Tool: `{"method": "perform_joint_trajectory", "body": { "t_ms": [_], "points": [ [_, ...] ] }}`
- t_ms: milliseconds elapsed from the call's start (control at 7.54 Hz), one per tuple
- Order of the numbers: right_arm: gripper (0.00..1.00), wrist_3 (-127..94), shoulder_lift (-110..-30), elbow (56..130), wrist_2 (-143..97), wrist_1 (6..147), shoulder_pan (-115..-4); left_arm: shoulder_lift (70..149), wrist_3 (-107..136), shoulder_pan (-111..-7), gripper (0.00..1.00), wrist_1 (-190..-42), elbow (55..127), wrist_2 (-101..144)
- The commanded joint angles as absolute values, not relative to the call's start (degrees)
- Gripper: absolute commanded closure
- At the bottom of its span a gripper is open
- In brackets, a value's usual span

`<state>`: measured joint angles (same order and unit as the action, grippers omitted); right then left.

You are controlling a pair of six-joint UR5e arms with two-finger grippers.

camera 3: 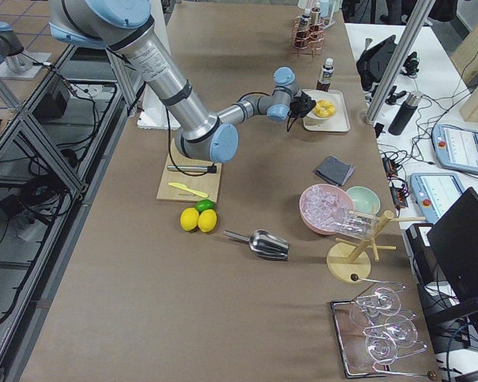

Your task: Place donut on tray

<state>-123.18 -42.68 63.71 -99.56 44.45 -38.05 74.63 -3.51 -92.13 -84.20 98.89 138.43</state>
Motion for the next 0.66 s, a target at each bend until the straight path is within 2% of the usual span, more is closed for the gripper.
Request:
{"method": "perform_joint_trajectory", "body": {
  "t_ms": [0, 398, 531],
  "points": [
    [1.00, -125.1, -36.8, 54.7, -97.7, 44.4, -39.2, 74.6, -3.5, -92.1, 0.02, -84.2, 99.0, 138.4],
    [1.00, -125.0, -32.7, 48.2, -97.4, 44.5, -39.7, 74.8, -3.5, -92.1, 0.02, -84.2, 99.1, 138.4],
    [1.00, -125.1, -32.6, 48.2, -96.6, 44.6, -39.6, 74.8, -3.5, -92.1, 0.02, -84.2, 99.3, 138.4]
  ]
}}
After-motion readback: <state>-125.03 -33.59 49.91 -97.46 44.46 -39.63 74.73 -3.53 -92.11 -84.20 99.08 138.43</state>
